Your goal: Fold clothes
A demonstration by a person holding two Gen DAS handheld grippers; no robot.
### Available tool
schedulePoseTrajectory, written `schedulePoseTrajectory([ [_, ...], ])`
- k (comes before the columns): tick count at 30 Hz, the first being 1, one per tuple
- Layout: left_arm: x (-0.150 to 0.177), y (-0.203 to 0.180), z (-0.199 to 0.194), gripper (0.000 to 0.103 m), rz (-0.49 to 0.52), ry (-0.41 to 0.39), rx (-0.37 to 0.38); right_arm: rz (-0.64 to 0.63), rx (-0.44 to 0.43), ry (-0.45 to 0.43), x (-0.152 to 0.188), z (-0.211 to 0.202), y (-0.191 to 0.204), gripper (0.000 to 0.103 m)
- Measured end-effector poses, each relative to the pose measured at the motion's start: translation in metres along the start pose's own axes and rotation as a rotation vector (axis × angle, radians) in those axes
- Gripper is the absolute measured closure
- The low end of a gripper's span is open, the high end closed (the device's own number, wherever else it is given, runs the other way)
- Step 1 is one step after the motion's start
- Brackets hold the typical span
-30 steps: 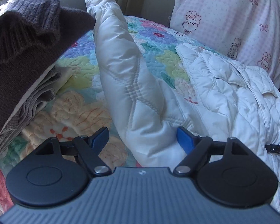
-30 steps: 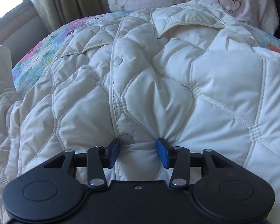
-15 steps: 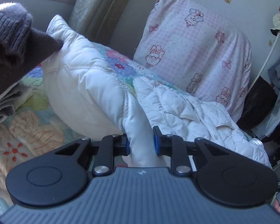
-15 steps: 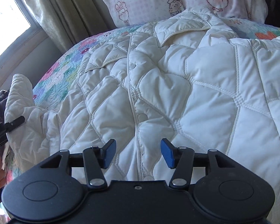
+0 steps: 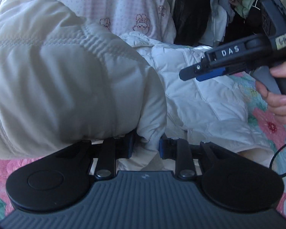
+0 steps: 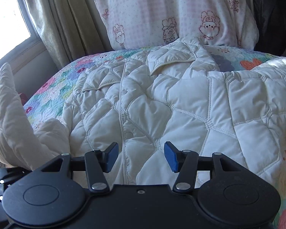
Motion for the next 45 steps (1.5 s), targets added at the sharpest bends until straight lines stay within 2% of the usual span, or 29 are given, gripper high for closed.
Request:
schedulePoseTrajectory([
  [6, 0.000, 0.015, 0.002, 0.076, -0.094, 0.049, 0.056, 0.030, -0.079, 0.004, -0.002, 0.000, 0.012, 0.042],
  [8, -0.001, 0.016, -0.005, 0.076, -0.082, 0.044, 0.066, 0.048, -0.132, 0.002, -0.002, -0.001, 0.018, 0.041],
  [10, -0.001, 0.017, -0.004, 0.076, -0.071, 0.054, 0.070, 0.087, -0.231, 0.006, -0.002, -0.001, 0.027, 0.034],
  [12, -0.001, 0.018, -0.002, 0.076, -0.056, 0.062, 0.071, 0.119, -0.317, 0.021, -0.003, 0.001, 0.038, 0.022],
  [15, 0.001, 0.017, -0.003, 0.076, -0.029, 0.064, 0.067, 0.105, -0.404, 0.071, -0.002, 0.013, 0.060, 0.012],
  [19, 0.001, 0.018, -0.007, 0.074, -0.030, 0.067, 0.075, 0.069, -0.407, 0.158, 0.004, 0.042, 0.078, 0.010],
  [21, 0.002, 0.019, -0.008, 0.074, -0.023, 0.067, 0.076, 0.118, -0.445, 0.177, 0.006, 0.053, 0.080, 0.010],
  [22, 0.003, 0.020, -0.008, 0.074, -0.018, 0.068, 0.077, 0.130, -0.476, 0.168, 0.007, 0.054, 0.082, 0.014],
  [23, 0.004, 0.020, -0.009, 0.074, -0.014, 0.067, 0.075, 0.133, -0.506, 0.153, 0.007, 0.053, 0.085, 0.036],
  [24, 0.004, 0.020, -0.010, 0.074, -0.011, 0.066, 0.073, 0.106, -0.514, 0.145, 0.007, 0.052, 0.091, 0.062],
  [27, 0.003, 0.021, -0.013, 0.074, -0.003, 0.052, 0.072, -0.046, -0.424, 0.069, 0.007, 0.040, 0.110, 0.073],
  [29, 0.000, 0.021, -0.016, 0.072, -0.004, 0.039, 0.070, -0.113, -0.381, 0.010, 0.005, 0.028, 0.116, 0.075],
  [36, -0.005, 0.021, -0.020, 0.070, -0.028, -0.004, 0.064, -0.166, -0.177, -0.177, -0.003, -0.011, 0.093, 0.078],
  [39, -0.006, 0.024, -0.026, 0.062, -0.044, -0.030, 0.064, -0.165, -0.090, -0.249, -0.003, -0.023, 0.080, 0.080],
  [41, -0.007, 0.027, -0.028, 0.062, -0.056, -0.040, 0.055, -0.171, -0.028, -0.293, -0.002, -0.028, 0.073, 0.080],
  [44, -0.010, 0.032, -0.020, 0.061, -0.066, -0.038, 0.038, -0.193, 0.073, -0.327, 0.001, -0.027, 0.069, 0.081],
  [45, -0.009, 0.033, -0.019, 0.058, -0.069, -0.030, 0.029, -0.207, 0.106, -0.324, 0.002, -0.025, 0.068, 0.081],
])
Point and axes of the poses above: each gripper's, at about its wrist camera, not at the fingertips, and z roughly the way its jaws point, y to its left, x to its underside, the point moved 3 cm from there along z, roughly the way its jaws point, and after that the axes turned 6 degrees about -y, right-handed, at the moved point
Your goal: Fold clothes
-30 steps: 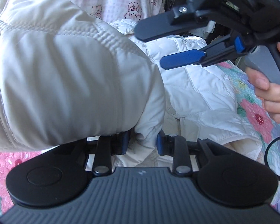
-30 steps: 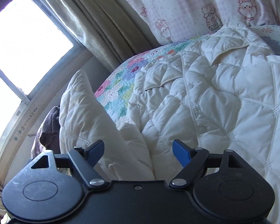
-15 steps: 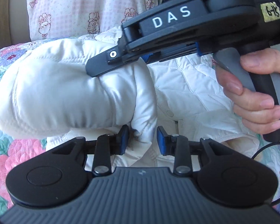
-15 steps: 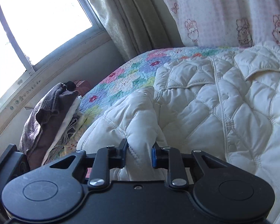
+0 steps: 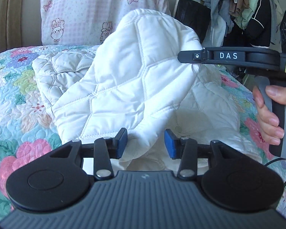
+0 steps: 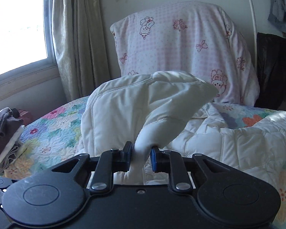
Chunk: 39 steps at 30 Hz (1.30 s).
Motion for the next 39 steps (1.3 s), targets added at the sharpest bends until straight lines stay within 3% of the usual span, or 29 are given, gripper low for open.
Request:
schedulePoseTrajectory([
  [4, 0.004, 0.004, 0.008, 0.053, 0.015, 0.056, -0.066, -0.059, 0.079, 0.136, 0.018, 0.020, -0.005, 0.081],
  [9, 0.012, 0.002, 0.014, 0.043, 0.064, 0.104, -0.130, 0.021, 0.086, 0.250, 0.035, 0.031, -0.022, 0.081],
  [10, 0.014, 0.001, 0.014, 0.040, 0.079, 0.106, -0.141, 0.027, 0.080, 0.259, 0.037, 0.031, -0.024, 0.081],
  [12, 0.017, -0.001, 0.019, 0.021, 0.132, 0.128, -0.178, 0.037, 0.069, 0.276, 0.039, 0.031, -0.026, 0.081],
  [18, 0.022, 0.000, 0.028, 0.020, 0.199, 0.174, -0.276, 0.043, 0.048, 0.347, 0.050, 0.036, -0.024, 0.080],
  [23, 0.025, 0.015, 0.028, 0.018, 0.225, 0.204, -0.435, 0.095, 0.025, 0.391, 0.063, 0.042, -0.024, 0.080],
  [26, 0.025, 0.030, 0.024, 0.021, 0.134, 0.211, -0.406, 0.121, 0.018, 0.406, 0.068, 0.045, -0.026, 0.080],
  [29, 0.024, 0.042, 0.016, 0.036, 0.000, 0.186, -0.359, 0.172, -0.003, 0.417, 0.067, 0.045, -0.031, 0.076],
  [30, 0.022, 0.044, 0.012, 0.042, 0.014, 0.162, -0.396, 0.197, -0.020, 0.422, 0.066, 0.045, -0.033, 0.072],
  [31, 0.019, 0.046, 0.008, 0.043, 0.028, 0.137, -0.433, 0.224, -0.041, 0.427, 0.064, 0.044, -0.035, 0.069],
  [33, 0.010, 0.059, 0.000, 0.042, 0.049, 0.080, -0.508, 0.292, -0.080, 0.437, 0.062, 0.042, -0.039, 0.052],
  [34, 0.007, 0.068, -0.005, 0.042, 0.012, 0.070, -0.512, 0.327, -0.100, 0.441, 0.061, 0.041, -0.041, 0.048],
  [36, 0.008, 0.086, -0.010, 0.041, -0.080, 0.077, -0.487, 0.346, -0.099, 0.439, 0.059, 0.038, -0.042, 0.041],
  [39, 0.015, 0.103, -0.010, 0.041, -0.183, 0.103, -0.419, 0.324, -0.106, 0.425, 0.058, 0.037, -0.040, 0.040],
])
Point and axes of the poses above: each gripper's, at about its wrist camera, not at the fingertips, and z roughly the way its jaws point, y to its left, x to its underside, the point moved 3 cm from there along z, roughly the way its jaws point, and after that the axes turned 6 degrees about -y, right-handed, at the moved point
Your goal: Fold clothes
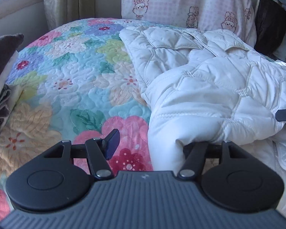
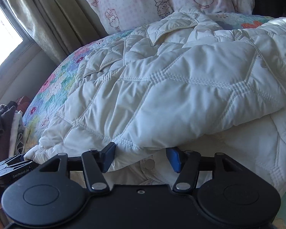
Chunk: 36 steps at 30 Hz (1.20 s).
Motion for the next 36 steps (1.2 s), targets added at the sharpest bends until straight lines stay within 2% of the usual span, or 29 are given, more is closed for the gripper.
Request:
schedulePoseTrajectory([
  [2, 0.004, 0.002, 0.003, 0.041, -0.042, 0.029, 0.048, -0.017, 0.023, -0.011, 0.000, 0.001, 0.000, 0.040],
  [5, 0.009, -0.012, 0.003, 0.043, -0.009, 0.094, 0.074, -0.026, 0.081, 0.002, -0.002, 0.004, -0.005, 0.040],
  [7, 0.014, -0.021, 0.003, 0.041, 0.047, 0.161, 0.073, -0.072, 0.174, 0.064, -0.004, 0.006, -0.009, 0.034],
  [9, 0.019, -0.027, -0.004, 0.041, 0.103, 0.170, 0.066, -0.158, 0.260, 0.078, -0.006, 0.005, -0.010, 0.022],
  [10, 0.018, -0.028, -0.008, 0.040, 0.098, 0.176, 0.073, -0.185, 0.279, 0.069, -0.008, 0.001, -0.011, 0.021],
  [13, 0.014, -0.022, -0.020, 0.039, 0.030, 0.170, 0.127, -0.231, 0.312, 0.032, -0.012, -0.015, -0.016, 0.021],
  [17, 0.012, -0.007, -0.025, 0.034, -0.082, 0.172, 0.206, -0.229, 0.364, -0.011, -0.018, -0.043, -0.032, 0.020],
  [19, 0.018, -0.007, -0.018, 0.028, -0.074, 0.218, 0.198, -0.154, 0.345, -0.027, -0.020, -0.060, -0.049, 0.020],
  [21, 0.030, -0.017, -0.004, 0.018, -0.015, 0.266, 0.161, -0.046, 0.298, -0.027, -0.016, -0.074, -0.071, 0.020],
  [22, 0.036, -0.021, 0.003, 0.018, 0.012, 0.281, 0.139, 0.008, 0.266, -0.027, -0.010, -0.076, -0.081, 0.020],
  [25, 0.039, -0.019, 0.013, 0.014, -0.067, 0.264, 0.122, 0.159, 0.171, -0.029, 0.013, -0.079, -0.106, 0.019],
  [26, 0.036, -0.018, 0.011, 0.023, -0.084, 0.236, 0.133, 0.190, 0.163, -0.017, 0.022, -0.077, -0.112, 0.019],
  [27, 0.033, -0.016, 0.008, 0.058, -0.101, 0.207, 0.144, 0.217, 0.161, -0.001, 0.030, -0.074, -0.117, 0.019],
  [28, 0.030, -0.016, 0.004, 0.076, -0.106, 0.189, 0.164, 0.243, 0.159, 0.015, 0.038, -0.072, -0.122, 0.019],
  [29, 0.028, -0.016, 0.001, 0.081, -0.110, 0.170, 0.183, 0.261, 0.138, 0.037, 0.044, -0.070, -0.125, 0.019],
  [30, 0.025, -0.017, -0.005, 0.084, -0.110, 0.137, 0.171, 0.277, 0.089, 0.051, 0.048, -0.067, -0.126, 0.019],
  [33, 0.017, -0.022, -0.018, 0.085, -0.065, 0.060, 0.149, 0.329, -0.055, 0.079, 0.062, -0.059, -0.127, 0.019],
  [36, 0.011, -0.019, -0.018, 0.085, -0.043, 0.024, 0.108, 0.409, -0.178, 0.079, 0.078, -0.049, -0.125, 0.018],
])
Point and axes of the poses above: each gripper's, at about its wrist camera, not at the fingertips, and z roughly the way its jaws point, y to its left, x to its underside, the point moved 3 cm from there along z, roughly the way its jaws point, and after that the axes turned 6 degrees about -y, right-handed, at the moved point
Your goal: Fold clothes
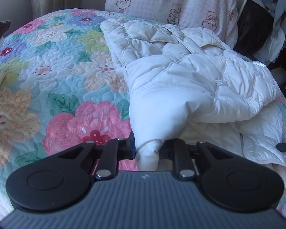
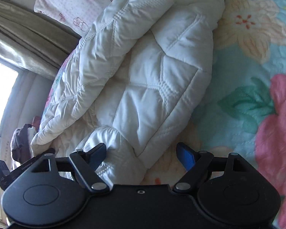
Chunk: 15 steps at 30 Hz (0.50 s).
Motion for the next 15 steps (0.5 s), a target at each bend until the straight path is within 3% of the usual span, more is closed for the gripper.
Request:
schedulePoseTrajectory([
  [1, -0.003, 0.002, 0.000, 0.085, 0.005, -0.011, -0.017, 0.016, -0.032, -0.005, 0.004, 0.005, 0.001, 0.022],
  [2, -0.003, 0.004, 0.005, 0.085, 0.002, -0.011, -0.036, -0.029, -0.021, -0.008, 0.009, 0.013, 0.007, 0.051],
  [3, -0.003, 0.007, 0.010, 0.085, -0.002, -0.010, -0.056, -0.097, 0.006, -0.009, 0.013, 0.023, 0.016, 0.063],
  [6, 0.000, 0.018, 0.029, 0.085, -0.051, 0.005, -0.107, -0.314, 0.093, -0.026, 0.028, 0.047, 0.049, 0.067],
  [8, -0.005, 0.026, 0.031, 0.085, -0.060, -0.030, -0.141, -0.366, 0.099, -0.030, 0.031, 0.057, 0.068, 0.068],
  [13, -0.031, 0.055, 0.015, 0.086, -0.064, -0.164, -0.253, -0.322, -0.013, 0.037, 0.044, 0.085, 0.101, 0.073],
  [15, -0.033, 0.079, 0.013, 0.086, -0.143, -0.147, -0.277, -0.346, -0.056, 0.060, 0.056, 0.097, 0.122, 0.073],
])
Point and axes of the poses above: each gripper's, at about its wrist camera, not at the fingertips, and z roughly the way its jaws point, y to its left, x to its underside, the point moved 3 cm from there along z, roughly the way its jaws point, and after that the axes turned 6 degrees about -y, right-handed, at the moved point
